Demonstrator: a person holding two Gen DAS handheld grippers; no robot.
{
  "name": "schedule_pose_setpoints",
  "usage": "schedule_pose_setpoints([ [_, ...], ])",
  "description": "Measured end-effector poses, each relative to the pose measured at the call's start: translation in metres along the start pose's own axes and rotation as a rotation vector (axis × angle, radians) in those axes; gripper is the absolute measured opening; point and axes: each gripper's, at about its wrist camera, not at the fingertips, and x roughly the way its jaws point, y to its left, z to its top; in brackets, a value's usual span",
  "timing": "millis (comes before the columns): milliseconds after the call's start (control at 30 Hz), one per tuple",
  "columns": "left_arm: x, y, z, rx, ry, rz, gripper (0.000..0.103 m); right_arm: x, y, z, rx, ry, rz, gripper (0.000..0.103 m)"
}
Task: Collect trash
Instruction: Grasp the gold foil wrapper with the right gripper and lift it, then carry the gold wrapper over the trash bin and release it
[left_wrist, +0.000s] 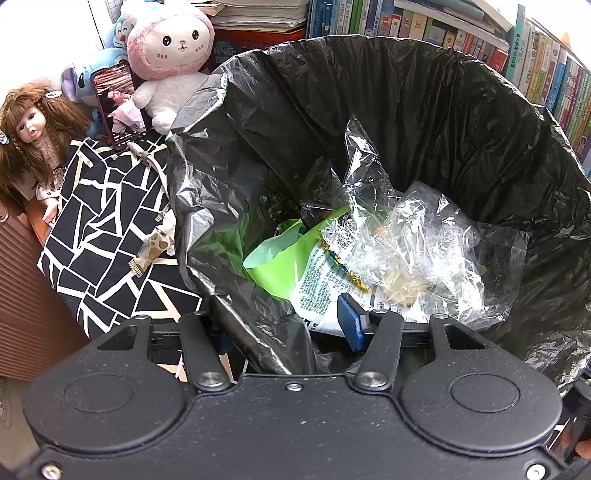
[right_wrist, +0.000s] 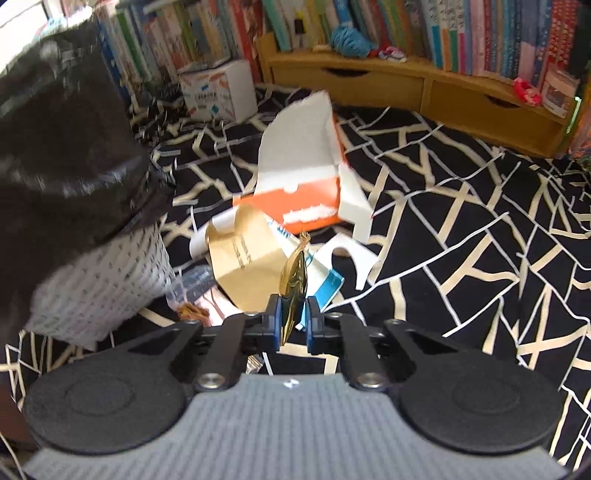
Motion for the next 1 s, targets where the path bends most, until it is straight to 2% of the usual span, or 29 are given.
schedule_pose_setpoints([
  [367, 0.001, 0.001, 0.000, 0.005, 0.000, -0.009, 0.054, -0.064, -0.004, 0.033, 0.085, -0.189, 0.088, 0.016],
  [700, 0.001, 0.001, 0.000, 0.005, -0.001, -0.009, 0.054, -0.126, 0.027, 0.065, 0.064, -0.374, 0.259, 0.016],
  [767, 0.001, 0.001, 0.000, 0.005, -0.001, -0.009, 0.054, -0.139, 0.036, 0.069, 0.060, -0.407, 0.316, 0.017],
  [867, 0.001, 0.001, 0.000, 0.005, -0.001, -0.009, 0.054, -0.151, 0.050, 0.075, 0.033, -0.424, 0.392, 0.019],
  [1000, 0.001, 0.000, 0.000, 0.002, -0.002, -0.009, 0.054, -0.147, 0.076, 0.079, -0.026, -0.413, 0.424, 0.022],
])
